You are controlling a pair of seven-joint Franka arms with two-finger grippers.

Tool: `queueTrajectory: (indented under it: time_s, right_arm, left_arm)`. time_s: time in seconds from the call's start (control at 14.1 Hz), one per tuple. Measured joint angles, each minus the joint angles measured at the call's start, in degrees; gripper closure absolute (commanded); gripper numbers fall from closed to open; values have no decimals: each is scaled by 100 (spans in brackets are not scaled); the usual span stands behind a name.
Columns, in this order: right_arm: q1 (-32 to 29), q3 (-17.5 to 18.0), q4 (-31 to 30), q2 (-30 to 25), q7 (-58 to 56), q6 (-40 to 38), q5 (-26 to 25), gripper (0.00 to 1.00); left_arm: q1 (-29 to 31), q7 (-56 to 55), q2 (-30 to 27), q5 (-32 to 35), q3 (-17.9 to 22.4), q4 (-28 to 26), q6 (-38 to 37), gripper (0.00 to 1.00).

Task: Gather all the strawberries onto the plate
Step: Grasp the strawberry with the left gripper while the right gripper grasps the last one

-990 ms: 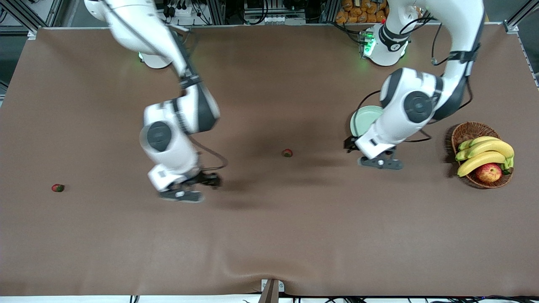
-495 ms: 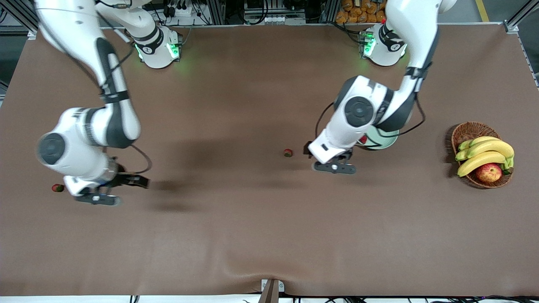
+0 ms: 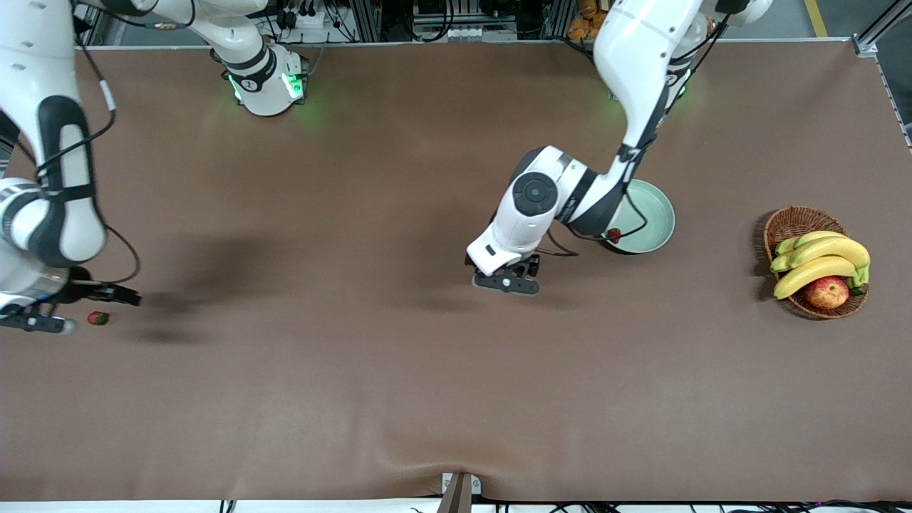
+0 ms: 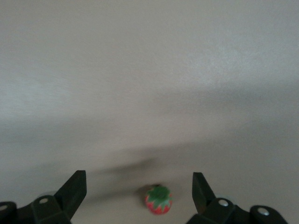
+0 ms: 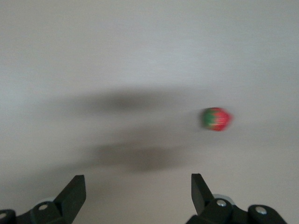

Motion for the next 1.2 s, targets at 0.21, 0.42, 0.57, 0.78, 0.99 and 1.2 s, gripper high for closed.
queueTrajectory:
  time_s: [0.21, 0.42, 0.57, 0.78, 0.99, 1.2]
  right_arm:
    - [-702, 83, 547, 589, -753, 248, 9, 0]
    - [-1065, 369, 750, 979, -838, 889, 10, 0]
    - [-1326, 758, 819, 1104, -832, 1072, 11, 0]
    - [-1603, 1115, 955, 1177, -832, 1090, 11, 0]
    - [-1630, 1154, 1018, 1245, -828, 1090, 75, 0]
    - [-1632, 1158, 1024, 1315, -828, 1090, 228, 0]
  left_arm:
    - [-60, -92, 237, 0, -4, 30, 174, 7]
    - [-213, -427, 276, 0, -7, 30, 177, 17]
    - [-300, -546, 296, 0, -6, 11, 172, 19]
    - [-308, -554, 312, 0, 6, -151, 167, 34]
    - [-299, -554, 312, 0, 22, -285, 167, 50]
    - [-301, -554, 288, 0, 26, -276, 168, 58]
